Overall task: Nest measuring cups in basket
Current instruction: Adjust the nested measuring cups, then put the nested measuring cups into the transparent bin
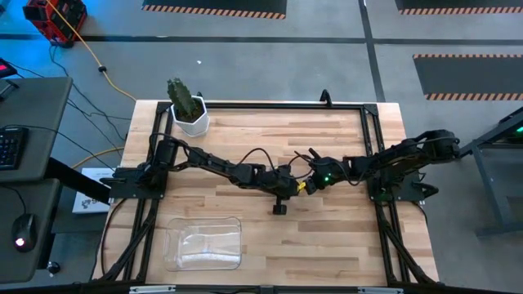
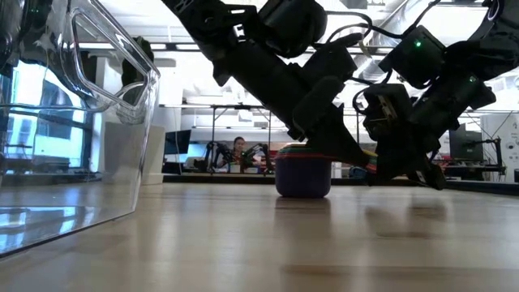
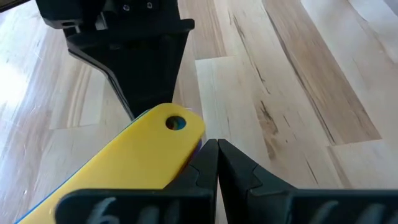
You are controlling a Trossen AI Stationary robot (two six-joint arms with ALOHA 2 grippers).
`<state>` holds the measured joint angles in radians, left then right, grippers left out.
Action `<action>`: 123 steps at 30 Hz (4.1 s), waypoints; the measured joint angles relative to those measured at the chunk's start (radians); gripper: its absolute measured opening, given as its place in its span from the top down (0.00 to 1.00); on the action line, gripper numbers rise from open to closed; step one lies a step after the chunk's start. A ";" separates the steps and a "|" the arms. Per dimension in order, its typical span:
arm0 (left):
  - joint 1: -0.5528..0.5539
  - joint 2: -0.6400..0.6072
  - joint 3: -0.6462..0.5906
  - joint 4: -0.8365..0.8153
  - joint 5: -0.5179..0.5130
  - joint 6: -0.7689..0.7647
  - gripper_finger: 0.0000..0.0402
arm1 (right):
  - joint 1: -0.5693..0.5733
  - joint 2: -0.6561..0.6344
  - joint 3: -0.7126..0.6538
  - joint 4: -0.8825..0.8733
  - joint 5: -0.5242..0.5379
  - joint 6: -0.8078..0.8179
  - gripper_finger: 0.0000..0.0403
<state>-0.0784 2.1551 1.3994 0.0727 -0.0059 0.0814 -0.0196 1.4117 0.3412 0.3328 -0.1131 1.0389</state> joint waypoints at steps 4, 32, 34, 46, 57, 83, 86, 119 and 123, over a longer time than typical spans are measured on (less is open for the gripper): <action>0.001 0.000 0.000 0.000 0.001 0.000 1.00 | 0.000 0.000 0.000 0.000 0.000 0.000 1.00; 0.111 -0.575 -0.540 0.275 0.000 -0.183 1.00 | -0.068 -0.151 -0.003 -0.245 -0.069 -0.127 1.00; 0.130 -0.605 -0.565 0.273 -0.004 -0.186 1.00 | -0.073 -0.150 -0.002 -0.240 -0.064 -0.124 1.00; 0.214 -0.699 -0.571 0.237 0.196 -0.160 1.00 | -0.108 -0.164 -0.001 -0.239 -0.083 -0.120 1.00; 0.372 -0.958 -0.570 0.119 0.230 -0.130 1.00 | -0.216 -0.242 -0.001 -0.227 -0.254 -0.123 0.94; 0.351 -1.120 -0.929 0.584 0.083 -0.315 1.00 | -0.392 -0.069 0.509 -0.775 -0.595 -0.581 0.06; 0.351 -1.120 -0.929 0.575 0.083 -0.322 1.00 | -0.404 -0.079 0.515 -0.845 -0.512 -0.622 0.06; 0.373 -1.120 -0.929 0.518 0.071 -0.342 1.00 | -0.412 0.051 0.341 -0.618 -0.643 -0.636 0.06; 0.373 -1.120 -0.929 0.519 0.071 -0.342 1.00 | -0.399 0.050 0.309 -0.517 -0.627 -0.612 0.06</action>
<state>0.2943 1.0355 0.4702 0.5912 0.0647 -0.2607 -0.4183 1.4620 0.6507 -0.1839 -0.7404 0.4270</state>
